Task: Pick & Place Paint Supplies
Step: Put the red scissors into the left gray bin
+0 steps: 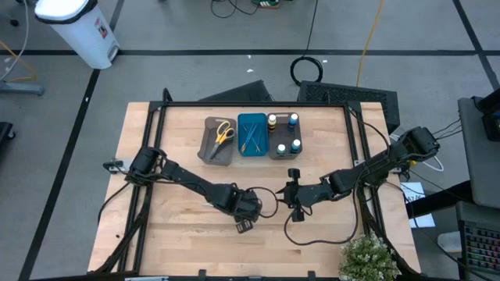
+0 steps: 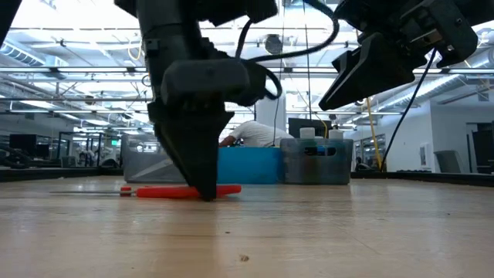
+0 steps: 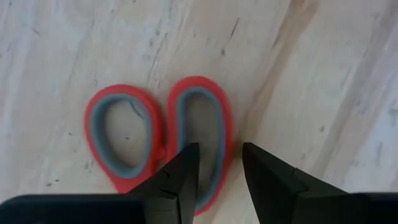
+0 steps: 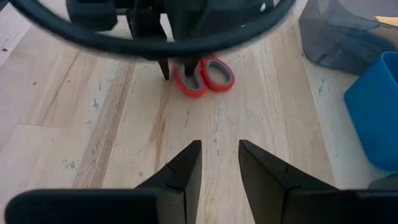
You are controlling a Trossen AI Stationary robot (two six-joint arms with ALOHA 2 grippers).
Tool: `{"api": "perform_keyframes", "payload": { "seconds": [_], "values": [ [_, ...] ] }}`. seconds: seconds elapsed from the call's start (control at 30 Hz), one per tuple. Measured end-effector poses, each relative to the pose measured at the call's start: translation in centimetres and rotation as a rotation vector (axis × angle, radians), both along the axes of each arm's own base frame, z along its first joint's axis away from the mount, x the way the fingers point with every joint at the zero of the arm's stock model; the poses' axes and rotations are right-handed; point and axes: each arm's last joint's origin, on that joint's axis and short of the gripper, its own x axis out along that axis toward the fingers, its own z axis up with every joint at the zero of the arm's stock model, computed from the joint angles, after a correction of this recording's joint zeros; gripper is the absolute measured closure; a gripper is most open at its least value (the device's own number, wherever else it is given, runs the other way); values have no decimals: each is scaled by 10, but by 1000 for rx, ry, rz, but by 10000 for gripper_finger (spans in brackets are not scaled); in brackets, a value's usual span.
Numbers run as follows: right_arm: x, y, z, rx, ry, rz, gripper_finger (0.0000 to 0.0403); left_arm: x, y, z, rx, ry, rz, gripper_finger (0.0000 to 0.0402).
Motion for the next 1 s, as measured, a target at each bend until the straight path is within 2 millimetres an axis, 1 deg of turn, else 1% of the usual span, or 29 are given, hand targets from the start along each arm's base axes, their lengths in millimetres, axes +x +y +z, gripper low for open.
{"api": "perform_keyframes", "payload": {
  "seconds": [0.17, 0.27, 0.43, 0.5, 0.53, 0.67, 0.7, 0.87, 0.9, 1.0],
  "values": [
    [0, 0, 0, 0, 0, 0, 303, -3, 4, -11, -32, -43, 7, 270],
    [0, 0, 0, 0, 0, 0, 303, -6, 5, -17, -20, -46, 13, 270],
    [0, 0, 0, 0, -1, 0, 303, -10, 7, -23, -19, -32, 93, 273],
    [0, 0, 0, 0, -1, 0, 303, -12, 8, -25, -13, -26, 100, 287],
    [0, 0, 0, 1, -1, 0, 303, -12, 8, -26, -10, -23, 102, 300],
    [0, 0, 0, 0, -1, 0, 303, -13, 10, -27, -14, -14, 86, 375],
    [0, 0, 0, 1, -1, 0, 303, -13, 10, -27, -16, -15, 85, 381],
    [0, 0, 0, 1, -1, 0, 303, -13, 10, -27, 3, -27, 98, 380],
    [0, 0, 0, 1, -1, 0, 303, -12, 11, -25, 3, -26, 105, 380],
    [0, 0, 0, 1, -1, 1, 303, -12, 15, -9, -1, -24, 132, 380]
  ]
}}
